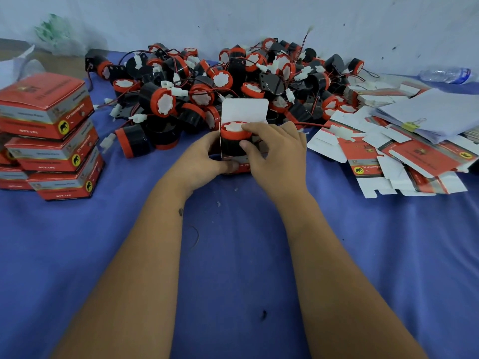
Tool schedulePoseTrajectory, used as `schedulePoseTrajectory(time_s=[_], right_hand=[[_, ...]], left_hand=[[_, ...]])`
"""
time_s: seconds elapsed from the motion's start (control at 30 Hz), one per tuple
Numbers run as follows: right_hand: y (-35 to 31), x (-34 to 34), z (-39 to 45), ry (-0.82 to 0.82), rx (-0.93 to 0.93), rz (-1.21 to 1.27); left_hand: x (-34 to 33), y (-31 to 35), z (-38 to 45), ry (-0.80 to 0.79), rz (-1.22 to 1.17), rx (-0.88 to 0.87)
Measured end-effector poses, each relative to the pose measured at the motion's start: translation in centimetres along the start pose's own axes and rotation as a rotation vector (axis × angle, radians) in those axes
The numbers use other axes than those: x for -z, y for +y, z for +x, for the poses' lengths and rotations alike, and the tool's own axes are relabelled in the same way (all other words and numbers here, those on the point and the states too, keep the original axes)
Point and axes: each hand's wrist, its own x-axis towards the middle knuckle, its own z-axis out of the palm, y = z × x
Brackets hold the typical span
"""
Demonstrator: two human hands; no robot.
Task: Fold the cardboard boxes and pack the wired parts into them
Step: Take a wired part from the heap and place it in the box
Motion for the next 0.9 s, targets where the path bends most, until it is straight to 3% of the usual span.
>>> schedulePoseTrajectory(time_s=[0.23, 0.33, 0.4, 0.5, 0.57, 0.7, 0.8, 0.9], right_hand=[[0.1, 0.1, -0.3, -0.016, 0.052, -0.089], [0.0, -0.1, -0.5, -0.079, 0.03, -0.183], [-0.1, -0.3, -0.5, -0.109, 0.013, -0.226], [-0.3, -0.6, -0.6, -0.169, 0.003, -0.255], [-0.6, -0.9, -0.7, -0.126, -0.079, -0.151], [-1.1, -0.5, -0.3, 0.121, -0.467, -0.001], [-0.3, 0.0, -0.1, 0.028, -0.678, -0.042], [0.2, -0.1, 0.0, -0.025, -0.731, -0.033]], left_hand=[[0.0, 0.0, -0.1, 0.021, 0.016, 0.023], [-0.2, 0.7, 1.3, 0.03, -0.031, 0.115], [-0.5, 1.0, 2.0, 0.087, -0.084, 0.175], [-2.2, 0.3, 1.0, 0.242, 0.02, 0.111], [-2.8, -0.2, 0.6, 0.311, 0.078, 0.081], [-2.9, 0.2, 1.1, 0.334, 0.049, 0.103], [-3.0, 0.2, 0.7, 0.343, 0.075, 0.104], [-3.1, 0.4, 0.8, 0.356, 0.073, 0.109]])
